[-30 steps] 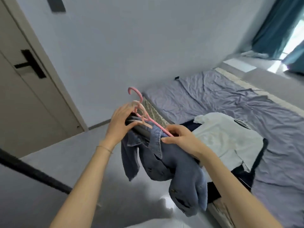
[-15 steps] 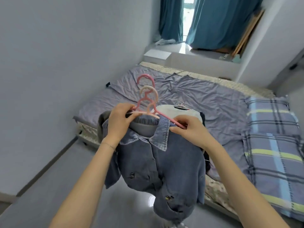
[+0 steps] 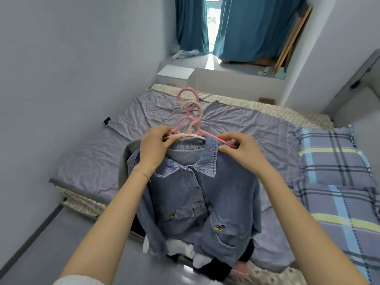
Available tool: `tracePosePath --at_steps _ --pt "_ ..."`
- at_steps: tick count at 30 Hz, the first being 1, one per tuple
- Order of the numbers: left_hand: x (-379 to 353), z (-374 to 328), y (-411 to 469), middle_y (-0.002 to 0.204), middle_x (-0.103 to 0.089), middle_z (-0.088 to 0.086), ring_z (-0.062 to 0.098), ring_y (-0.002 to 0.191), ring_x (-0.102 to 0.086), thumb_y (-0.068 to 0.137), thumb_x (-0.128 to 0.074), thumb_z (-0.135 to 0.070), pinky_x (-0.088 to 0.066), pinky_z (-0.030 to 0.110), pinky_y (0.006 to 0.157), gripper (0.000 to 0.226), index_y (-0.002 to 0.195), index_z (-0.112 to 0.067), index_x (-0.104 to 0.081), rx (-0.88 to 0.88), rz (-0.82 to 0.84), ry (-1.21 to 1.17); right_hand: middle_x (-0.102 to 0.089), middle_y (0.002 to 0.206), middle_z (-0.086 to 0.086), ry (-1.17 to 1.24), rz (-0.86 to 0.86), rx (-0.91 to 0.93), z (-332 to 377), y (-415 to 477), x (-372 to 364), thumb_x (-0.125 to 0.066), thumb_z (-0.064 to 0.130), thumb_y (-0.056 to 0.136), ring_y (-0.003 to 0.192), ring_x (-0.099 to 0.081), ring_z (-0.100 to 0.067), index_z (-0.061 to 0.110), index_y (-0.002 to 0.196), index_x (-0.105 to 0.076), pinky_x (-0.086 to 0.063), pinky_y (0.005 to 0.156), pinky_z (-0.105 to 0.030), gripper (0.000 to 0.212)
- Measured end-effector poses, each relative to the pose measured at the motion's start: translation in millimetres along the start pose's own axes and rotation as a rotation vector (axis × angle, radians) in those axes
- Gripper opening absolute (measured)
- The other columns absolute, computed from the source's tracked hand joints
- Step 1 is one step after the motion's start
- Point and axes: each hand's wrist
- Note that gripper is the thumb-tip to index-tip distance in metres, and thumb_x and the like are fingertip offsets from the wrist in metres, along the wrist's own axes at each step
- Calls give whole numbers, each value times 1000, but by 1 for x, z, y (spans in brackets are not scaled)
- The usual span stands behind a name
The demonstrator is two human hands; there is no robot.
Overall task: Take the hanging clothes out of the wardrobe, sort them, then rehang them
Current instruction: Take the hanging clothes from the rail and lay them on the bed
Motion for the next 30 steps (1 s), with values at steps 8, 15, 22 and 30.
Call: tracePosePath --at_steps 8,15,22,30 --pt "-125 57 75 72 -58 1 21 72 -54 89 -62 -50 -43 39 62 42 79 -9 -59 121 263 -2 -71 110 9 -80 -9 -214 -126 88 -22 -72 24 87 98 -63 -6 27 115 -70 -50 89 -28 28" --pt "-246 141 127 86 -67 4 27 86 -63 88 -63 -53 -49 43 74 40 87 -13 -66 228 502 11 -67 124 2 -225 108 -351 -240 159 -72 -61 25 94 113 -61 -21 24 127 -63 -48 94 -38 34" --pt "-369 223 166 92 -70 5 26 89 -62 89 -62 -49 -49 44 79 35 95 -16 -71 264 511 -10 -69 120 1 -319 86 -448 -349 237 -116 -54 24 97 109 -62 -25 27 125 -63 -50 84 -40 30" --pt "-444 272 164 116 -69 8 31 108 -63 92 -65 -26 -46 44 94 31 119 -10 -67 229 594 4 -68 119 -9 -430 163 -574 -429 271 -152 -55 15 95 111 -58 -34 22 127 -63 -45 92 -43 33"
Point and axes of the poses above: each hand's wrist, its own y-axis towards the middle knuckle, its own x-axis out of the back of the hand, z = x × y
